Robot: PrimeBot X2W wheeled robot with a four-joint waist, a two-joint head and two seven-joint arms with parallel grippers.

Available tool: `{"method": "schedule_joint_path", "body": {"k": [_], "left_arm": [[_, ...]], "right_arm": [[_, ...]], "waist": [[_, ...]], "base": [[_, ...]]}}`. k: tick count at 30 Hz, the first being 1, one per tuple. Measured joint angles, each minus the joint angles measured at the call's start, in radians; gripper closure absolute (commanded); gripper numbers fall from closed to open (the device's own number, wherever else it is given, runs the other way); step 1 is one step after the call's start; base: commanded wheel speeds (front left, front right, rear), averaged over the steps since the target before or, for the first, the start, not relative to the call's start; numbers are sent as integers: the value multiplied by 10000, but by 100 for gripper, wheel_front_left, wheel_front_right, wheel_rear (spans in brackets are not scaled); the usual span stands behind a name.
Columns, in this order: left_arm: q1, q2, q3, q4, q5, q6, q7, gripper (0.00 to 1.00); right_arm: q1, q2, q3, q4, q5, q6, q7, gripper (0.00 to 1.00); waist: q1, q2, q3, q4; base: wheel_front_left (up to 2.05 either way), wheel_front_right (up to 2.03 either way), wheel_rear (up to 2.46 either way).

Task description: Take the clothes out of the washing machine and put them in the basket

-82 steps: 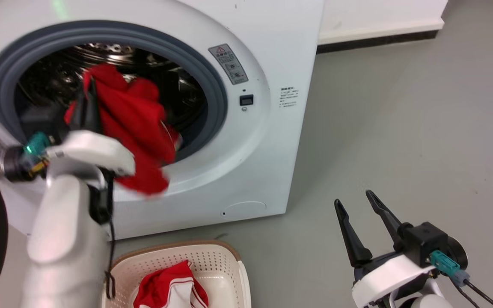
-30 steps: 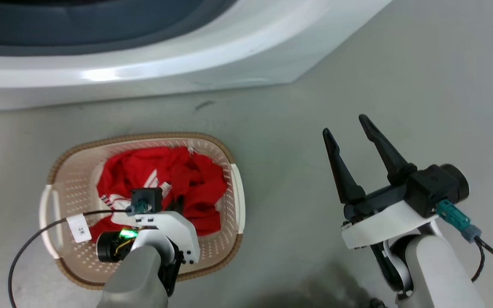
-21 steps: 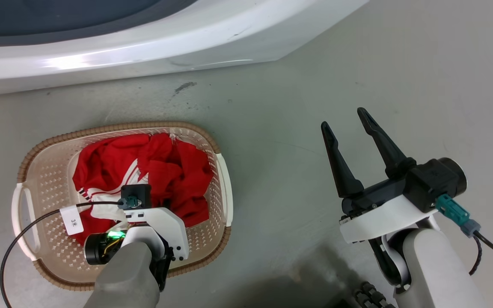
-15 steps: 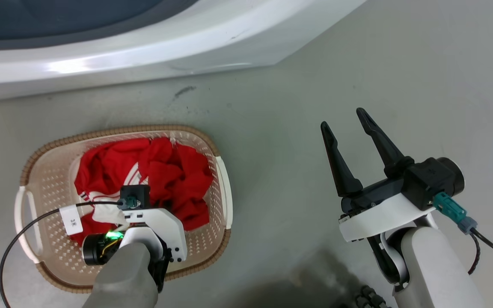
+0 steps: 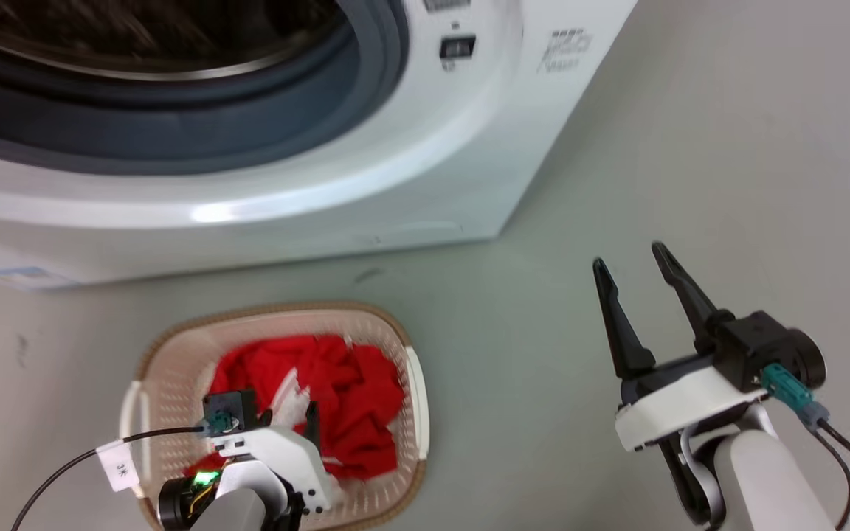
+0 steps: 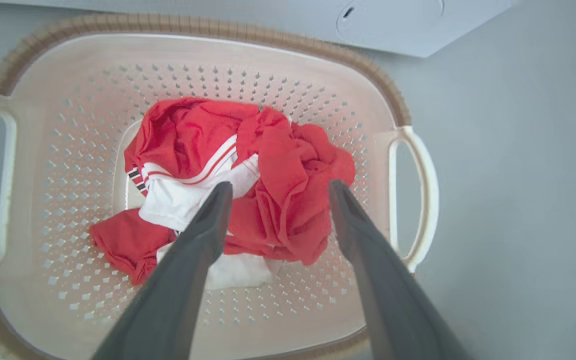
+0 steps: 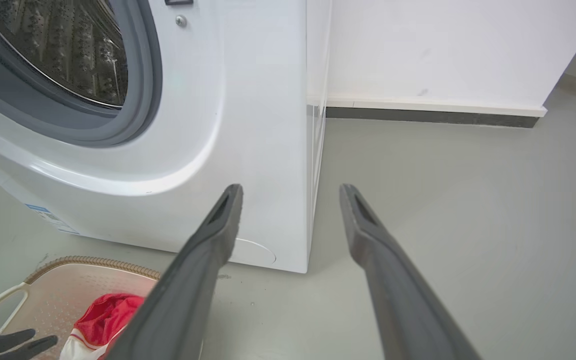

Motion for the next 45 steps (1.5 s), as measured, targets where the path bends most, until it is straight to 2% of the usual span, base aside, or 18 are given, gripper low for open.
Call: {"method": "schedule_joint_path", "body": {"k": [6,13,21,28,34,45], "left_arm": [[1085,-10,161,-2265,-190,428,-29,0],[2196,-13,500,-5375,702,1089,-29,0],[3098,-13,1076,-8868,2150,1290,-29,0],[3826,46,1037,-10970,3237,1233,-29,0],[4458,221,1051,-11589,3467,1248,-31,0],[5244,489,1248,-11670,3126,1233,182,0]], "right_arm": [[522,-2,-301,-242,-194,0,301,0],[1050,0,-560,-696,-357,0,596,0],[1523,0,-924,-1135,-525,0,851,0],[2016,0,-1108,-1574,-625,0,1087,0],[2359,-2,-1104,-1875,-627,0,1200,0],[2754,-2,-1126,-2113,-623,0,1344,0]], "waist": [[0,0,-1258,378],[-1,0,-2326,887],[-2,0,-3162,1283],[-3,0,-3821,1394],[-2,0,-4151,1355],[-1,0,-4401,1485]], "base": [[0,0,0],[0,0,0],[0,0,0],[0,0,0],[0,0,0],[0,0,0]]}}
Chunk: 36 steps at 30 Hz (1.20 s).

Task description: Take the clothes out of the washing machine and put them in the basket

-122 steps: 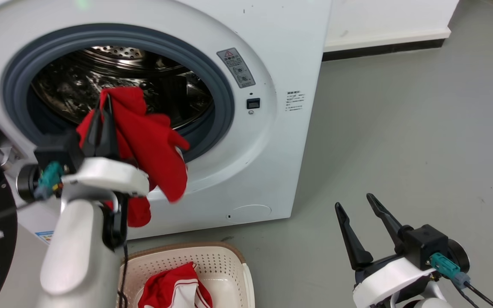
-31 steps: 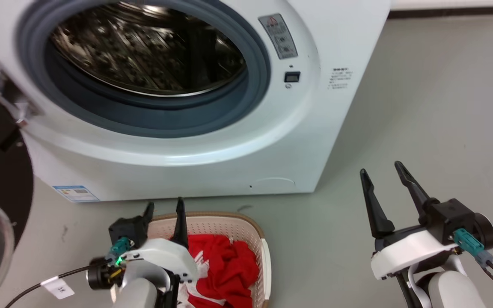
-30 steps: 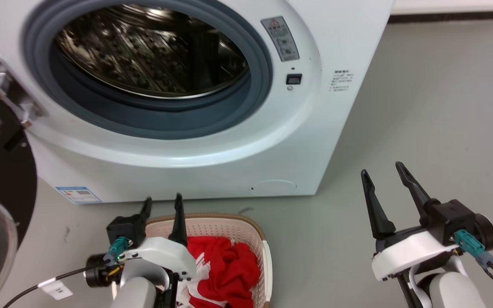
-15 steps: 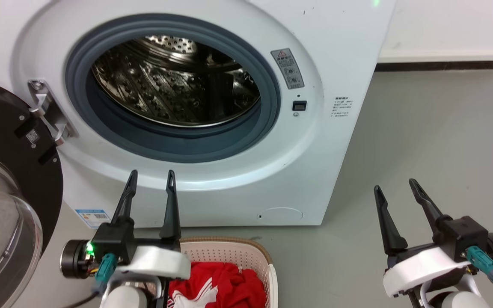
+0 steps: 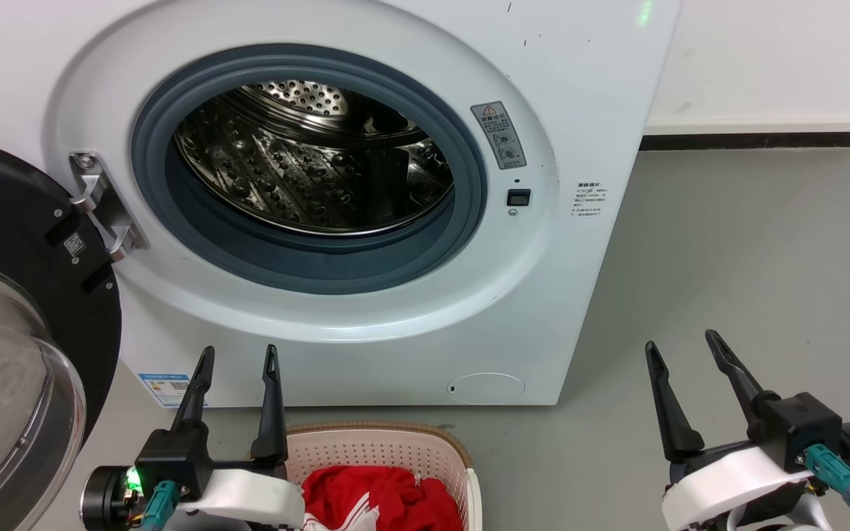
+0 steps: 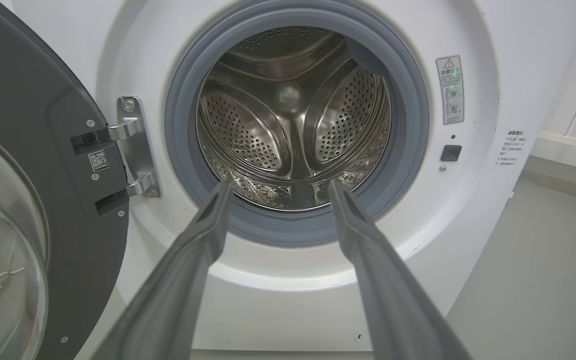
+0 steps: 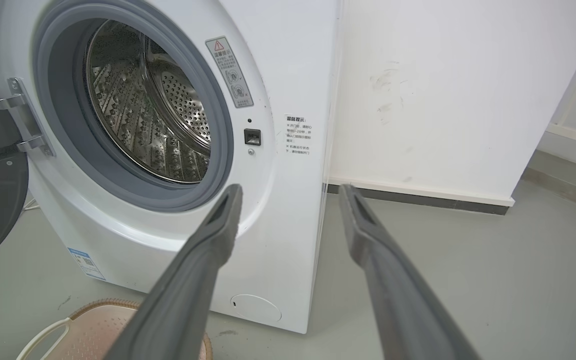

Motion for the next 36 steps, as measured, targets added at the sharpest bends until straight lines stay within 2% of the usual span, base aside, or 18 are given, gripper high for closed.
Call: {"method": "schedule_joint_path", "body": {"k": [23,24,28,36], "left_arm": [[16,130,-134,-42,-161,104,98,0],[23,125,-132,-25,-169,94,100,100],[141,100,-153,247,-190,88,107,100],[195,71,13,458,-1737,-111,462,100]], "right_arm": [[-6,0,15,38,65,0,-17,0],[1,2,15,59,75,0,-17,100],[98,2,38,316,92,0,-6,100],[185,-50,21,541,1843,0,79,100]], "waist": [[1,1,169,-77],[1,0,174,-74],[2,1,175,-75],[2,0,157,-54]], "base": [[0,0,0],[0,0,0],[0,0,0],[0,0,0]]}}
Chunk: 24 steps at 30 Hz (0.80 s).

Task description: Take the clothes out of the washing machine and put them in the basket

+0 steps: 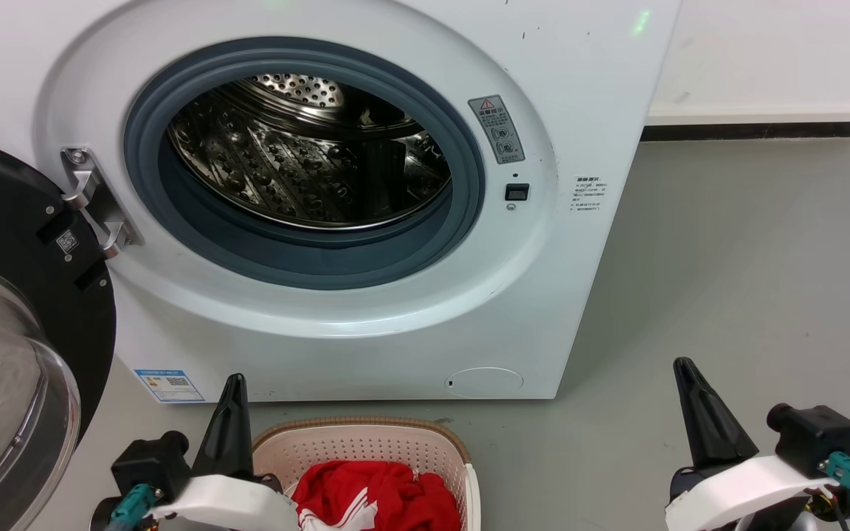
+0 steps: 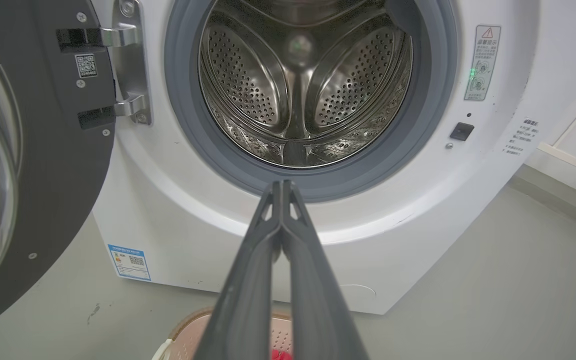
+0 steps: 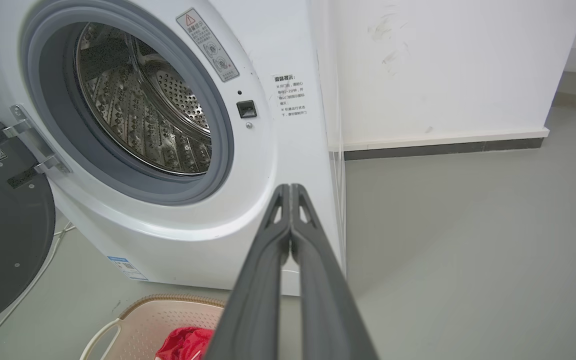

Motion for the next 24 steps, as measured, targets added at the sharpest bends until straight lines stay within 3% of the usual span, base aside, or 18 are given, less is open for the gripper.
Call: {"method": "schedule_joint_path", "body": {"k": [24], "left_arm": [[-406,-144,629,527,-4295,-604,941,100]], "right_arm": [[-448,-217,-211,738,4855,-2,322,100]], "waist": [[0,0,-60,63]], "base": [[0,0,0]]}}
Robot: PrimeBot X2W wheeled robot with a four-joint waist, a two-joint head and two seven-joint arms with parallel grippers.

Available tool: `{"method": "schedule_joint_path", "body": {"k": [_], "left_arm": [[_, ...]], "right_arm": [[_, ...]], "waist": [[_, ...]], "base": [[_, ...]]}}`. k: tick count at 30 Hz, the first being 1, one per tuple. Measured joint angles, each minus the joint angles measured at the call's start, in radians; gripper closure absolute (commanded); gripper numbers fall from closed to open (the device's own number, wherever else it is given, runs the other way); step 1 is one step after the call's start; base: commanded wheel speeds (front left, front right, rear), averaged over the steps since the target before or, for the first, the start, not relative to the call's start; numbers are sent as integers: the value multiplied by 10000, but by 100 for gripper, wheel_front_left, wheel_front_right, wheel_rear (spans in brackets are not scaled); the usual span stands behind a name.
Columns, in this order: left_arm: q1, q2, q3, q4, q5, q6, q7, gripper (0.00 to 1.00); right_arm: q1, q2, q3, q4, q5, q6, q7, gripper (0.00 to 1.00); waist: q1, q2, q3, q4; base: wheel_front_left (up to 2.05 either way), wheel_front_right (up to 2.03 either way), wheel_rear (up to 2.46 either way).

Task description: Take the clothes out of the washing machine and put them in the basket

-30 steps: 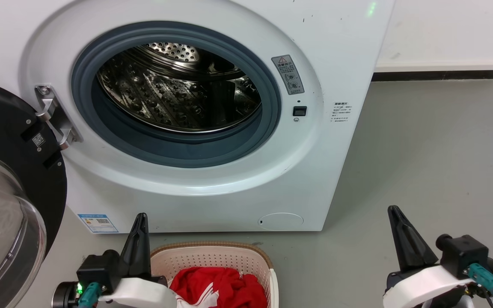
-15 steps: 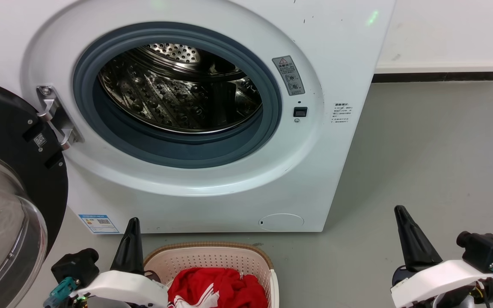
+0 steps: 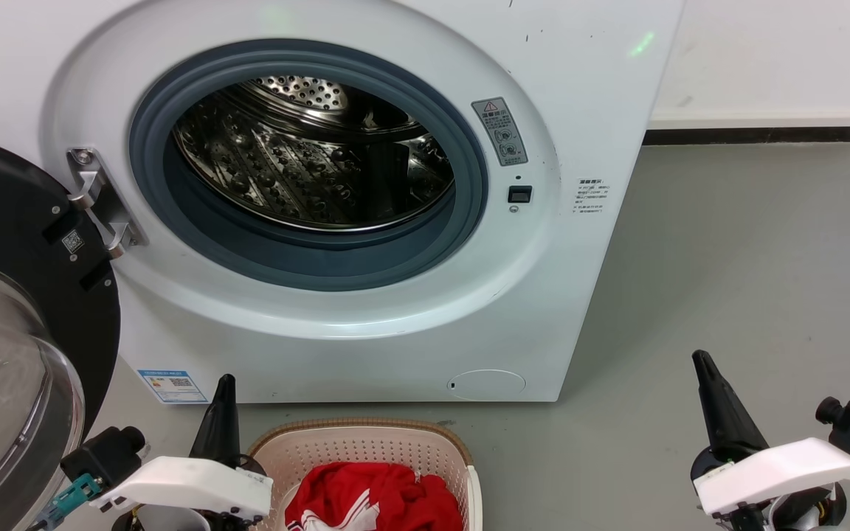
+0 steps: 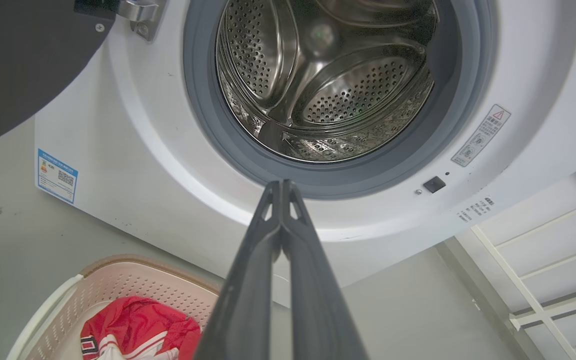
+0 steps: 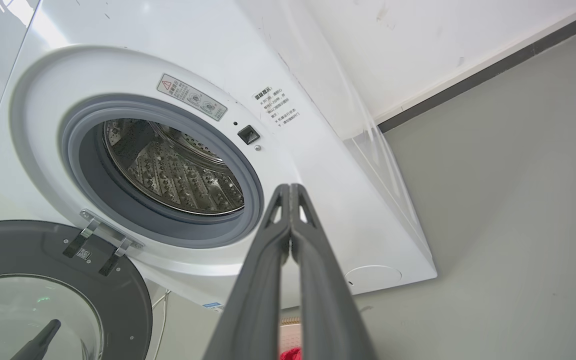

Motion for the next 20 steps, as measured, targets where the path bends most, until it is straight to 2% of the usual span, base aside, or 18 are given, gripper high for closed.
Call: {"method": "schedule_joint_path", "body": {"k": [20], "left_arm": [[-250,-88,422,297,-2543,-362,583,100]], "right_arm": [[-272,-58,-236,412,2782,0,307,100]], "waist": [[0,0,-44,48]], "base": [[0,0,0]]}}
